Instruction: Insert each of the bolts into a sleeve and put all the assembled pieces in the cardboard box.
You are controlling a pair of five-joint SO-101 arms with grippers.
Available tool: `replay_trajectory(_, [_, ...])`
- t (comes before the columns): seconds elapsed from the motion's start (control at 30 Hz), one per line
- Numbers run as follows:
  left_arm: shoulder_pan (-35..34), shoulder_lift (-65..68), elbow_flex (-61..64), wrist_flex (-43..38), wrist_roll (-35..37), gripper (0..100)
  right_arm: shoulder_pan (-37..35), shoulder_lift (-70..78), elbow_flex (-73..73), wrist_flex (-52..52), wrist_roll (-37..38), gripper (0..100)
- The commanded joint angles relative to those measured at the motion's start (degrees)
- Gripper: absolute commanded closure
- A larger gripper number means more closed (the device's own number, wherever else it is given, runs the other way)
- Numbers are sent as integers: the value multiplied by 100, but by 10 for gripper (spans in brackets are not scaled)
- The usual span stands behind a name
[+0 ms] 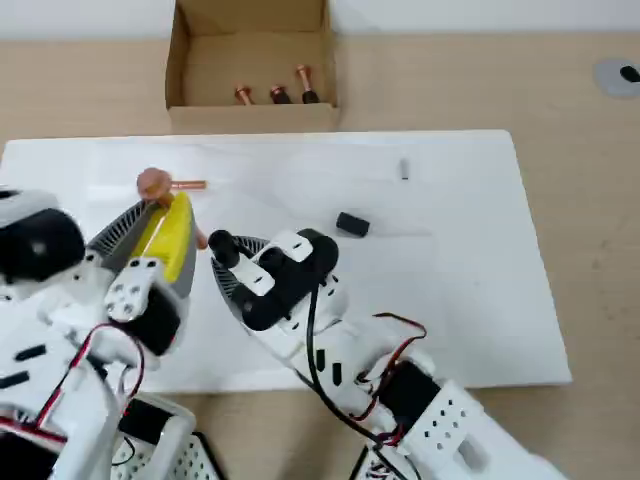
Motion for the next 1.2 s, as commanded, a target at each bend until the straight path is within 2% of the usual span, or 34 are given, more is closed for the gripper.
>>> replay_trajectory(0.0, [79,31,70,-290,44,994,-66,-171,-48,-167,18,989])
replay_trajectory(0.33, [853,22,440,-273,18,994,-66,-171,-57,-176,18,989])
replay_trajectory(0.47, [791,13,404,-273,-79,994,-66,-171,-40,-176,18,989])
replay_trajectory(0.67, [202,4,422,-273,-343,994,-66,-171,-31,-176,18,989])
replay_trajectory(1.17, [202,13,774,-299,-325,994,-66,-171,-57,-176,18,989])
